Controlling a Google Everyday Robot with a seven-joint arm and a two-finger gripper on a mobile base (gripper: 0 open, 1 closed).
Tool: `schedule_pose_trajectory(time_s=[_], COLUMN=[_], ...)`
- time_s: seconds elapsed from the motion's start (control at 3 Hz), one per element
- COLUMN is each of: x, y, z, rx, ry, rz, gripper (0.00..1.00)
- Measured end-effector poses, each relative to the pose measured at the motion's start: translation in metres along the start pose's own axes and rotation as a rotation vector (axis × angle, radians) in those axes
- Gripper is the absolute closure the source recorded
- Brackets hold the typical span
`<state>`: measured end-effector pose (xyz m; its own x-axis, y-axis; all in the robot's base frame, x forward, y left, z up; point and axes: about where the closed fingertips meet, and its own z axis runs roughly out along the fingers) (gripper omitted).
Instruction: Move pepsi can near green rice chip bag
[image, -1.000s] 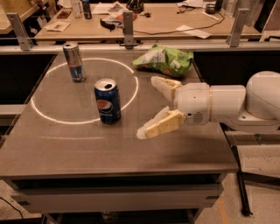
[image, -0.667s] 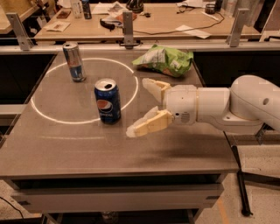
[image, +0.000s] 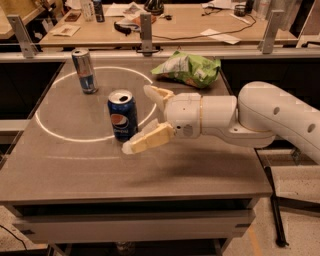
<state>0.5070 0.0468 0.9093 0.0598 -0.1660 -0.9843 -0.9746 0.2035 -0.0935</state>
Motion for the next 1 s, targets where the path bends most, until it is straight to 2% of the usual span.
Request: schedule_pose_trajectory(time_s=[0.33,0.67,1.0], x=[0.000,0.005,0.016], y=[0.000,-0.009,-0.017], z=[0.001,0.008,0.013], rx=[-0.001,-0.005,0.017], ry=[-0.001,0.018,0.035], rz=[0.000,-0.033,-0.054], gripper=[0.00,0.00,0.00])
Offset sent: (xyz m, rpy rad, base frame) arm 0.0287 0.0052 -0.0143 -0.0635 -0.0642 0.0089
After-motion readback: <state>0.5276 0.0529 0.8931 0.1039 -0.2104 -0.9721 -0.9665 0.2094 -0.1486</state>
